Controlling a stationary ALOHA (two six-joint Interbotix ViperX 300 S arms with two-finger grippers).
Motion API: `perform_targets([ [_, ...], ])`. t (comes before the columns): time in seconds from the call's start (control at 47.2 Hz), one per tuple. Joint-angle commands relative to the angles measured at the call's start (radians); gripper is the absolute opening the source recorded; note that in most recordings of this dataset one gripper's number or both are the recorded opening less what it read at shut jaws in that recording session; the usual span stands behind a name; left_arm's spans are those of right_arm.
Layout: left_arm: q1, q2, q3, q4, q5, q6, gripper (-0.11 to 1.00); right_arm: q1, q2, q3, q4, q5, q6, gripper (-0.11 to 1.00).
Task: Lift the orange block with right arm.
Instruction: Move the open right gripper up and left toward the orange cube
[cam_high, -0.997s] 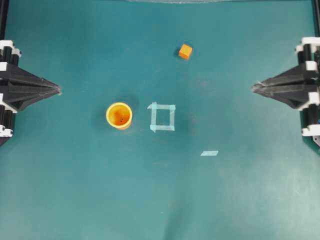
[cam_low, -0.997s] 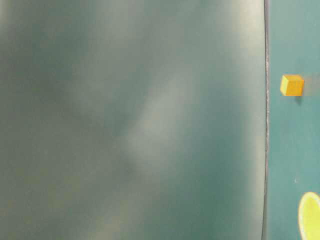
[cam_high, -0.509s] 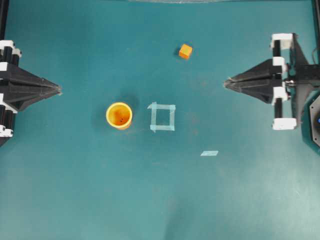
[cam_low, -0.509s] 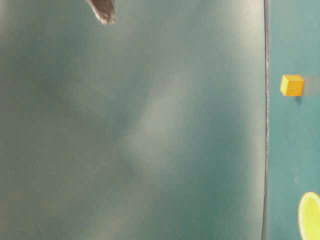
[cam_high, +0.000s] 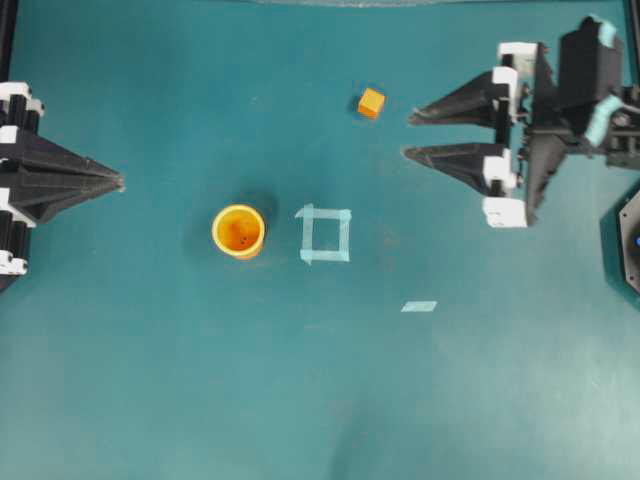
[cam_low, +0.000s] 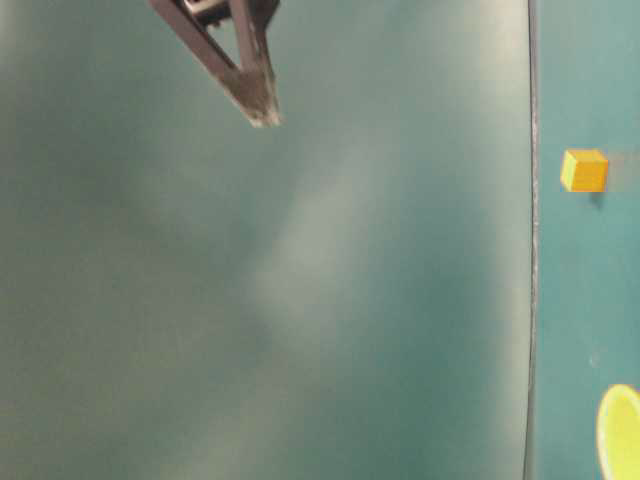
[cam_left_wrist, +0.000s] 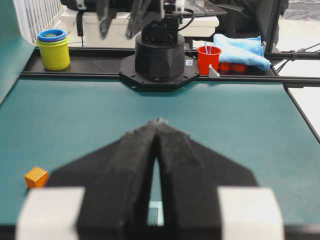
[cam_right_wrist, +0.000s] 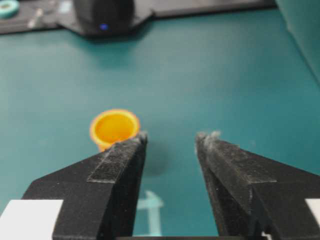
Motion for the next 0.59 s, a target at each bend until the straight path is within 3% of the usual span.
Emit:
perform_targets([
  [0.0,0.002,0.009,-0.029,0.002,-0.005,0.002,-0.01,-0.018,0.026,-0.046,0.003,0.0,0.002,0.53],
  [0.297,0.003,0.009,-0.029,0.0,-0.005,0.002,-0.01,-0.078,0.175,-0.155,0.002,0.08,0.003,0.67],
  [0.573,0.003,0.009,-0.029,0.002,-0.005,0.002,-0.01,-0.117,0.272,-0.252,0.002,0.169,0.003,0.68],
])
